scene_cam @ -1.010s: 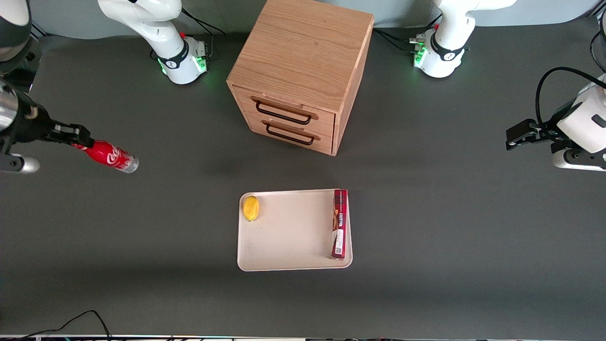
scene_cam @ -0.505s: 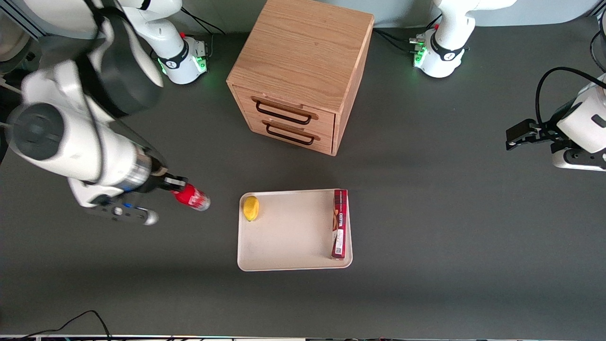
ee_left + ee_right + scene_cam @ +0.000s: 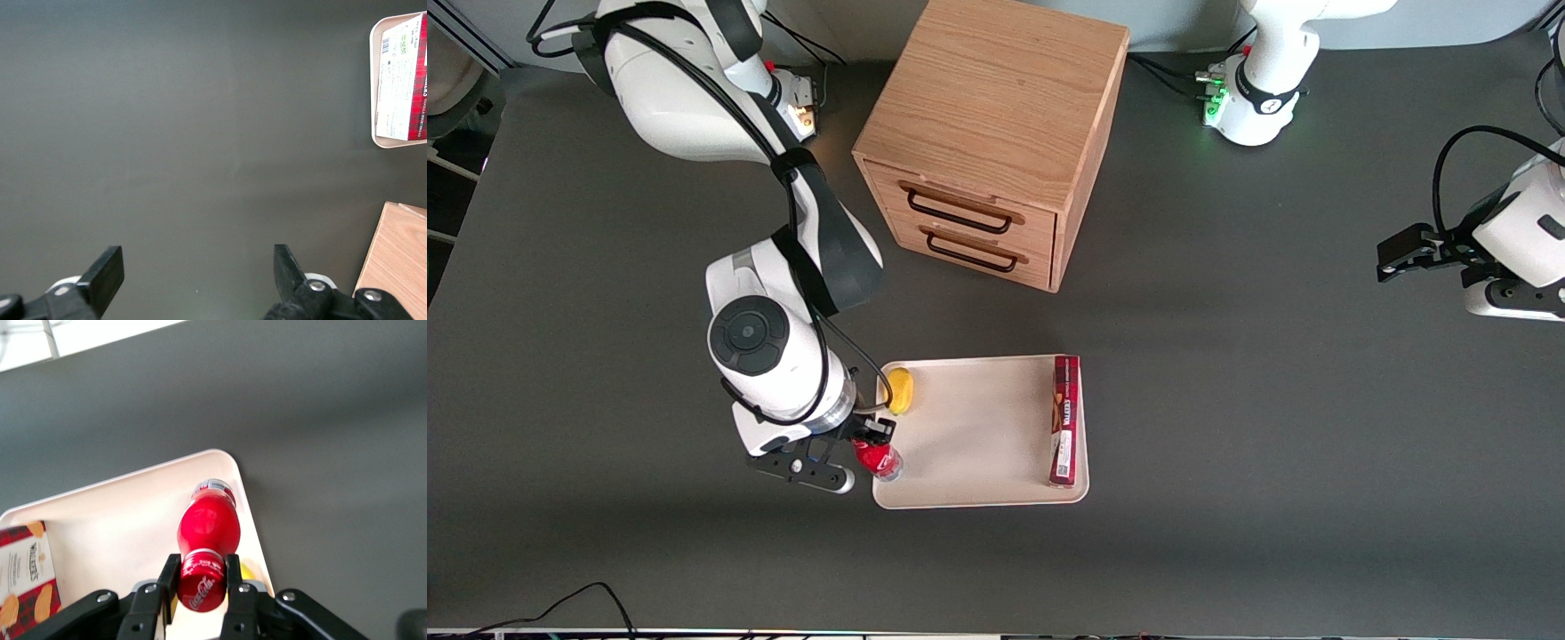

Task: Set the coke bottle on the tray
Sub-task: 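Carry the bottle to the cream tray and lower it beside the lemon, then open the right gripper and withdraw it from the tray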

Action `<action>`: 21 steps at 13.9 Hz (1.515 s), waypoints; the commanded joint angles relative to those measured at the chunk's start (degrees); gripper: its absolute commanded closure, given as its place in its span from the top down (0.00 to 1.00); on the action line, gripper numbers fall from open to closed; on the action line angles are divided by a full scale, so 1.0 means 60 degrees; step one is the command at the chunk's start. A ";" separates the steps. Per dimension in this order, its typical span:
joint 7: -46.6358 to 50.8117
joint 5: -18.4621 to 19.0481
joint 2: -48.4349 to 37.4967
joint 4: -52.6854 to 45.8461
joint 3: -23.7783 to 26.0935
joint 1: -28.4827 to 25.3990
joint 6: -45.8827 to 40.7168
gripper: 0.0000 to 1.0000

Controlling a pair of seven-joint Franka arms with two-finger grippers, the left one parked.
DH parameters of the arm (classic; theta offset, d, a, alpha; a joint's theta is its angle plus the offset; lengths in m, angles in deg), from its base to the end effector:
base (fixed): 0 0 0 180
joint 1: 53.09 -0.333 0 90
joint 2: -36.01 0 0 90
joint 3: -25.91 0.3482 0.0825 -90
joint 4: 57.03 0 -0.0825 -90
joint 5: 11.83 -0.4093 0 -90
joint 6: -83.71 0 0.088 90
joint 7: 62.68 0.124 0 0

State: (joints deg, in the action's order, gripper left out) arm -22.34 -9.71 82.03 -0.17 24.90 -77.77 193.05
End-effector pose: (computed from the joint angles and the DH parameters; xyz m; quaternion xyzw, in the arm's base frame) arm 0.7563 0.3337 0.3915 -0.9887 0.1366 -0.0605 0.0096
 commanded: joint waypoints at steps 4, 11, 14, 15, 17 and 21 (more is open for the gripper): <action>0.0440 0.0086 0.0694 -0.0453 -0.0051 -0.0105 0.0687 0.00; 0.0455 0.0072 0.0812 -0.0321 -0.0021 -0.0106 0.0570 1.00; 0.0426 0.0043 0.0448 -0.0306 -0.0007 0.0025 -0.0335 1.00; 0.0411 0.0028 0.0112 -0.0219 -0.0007 0.0055 -0.0846 1.00; 0.0092 -0.0205 -0.1259 0.0959 0.0269 0.0564 -0.1756 1.00; -0.1809 -0.0324 -0.4776 0.4550 0.0959 0.2073 -0.2344 1.00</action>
State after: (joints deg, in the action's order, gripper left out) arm -27.18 -10.30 67.40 10.60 28.47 -70.02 178.86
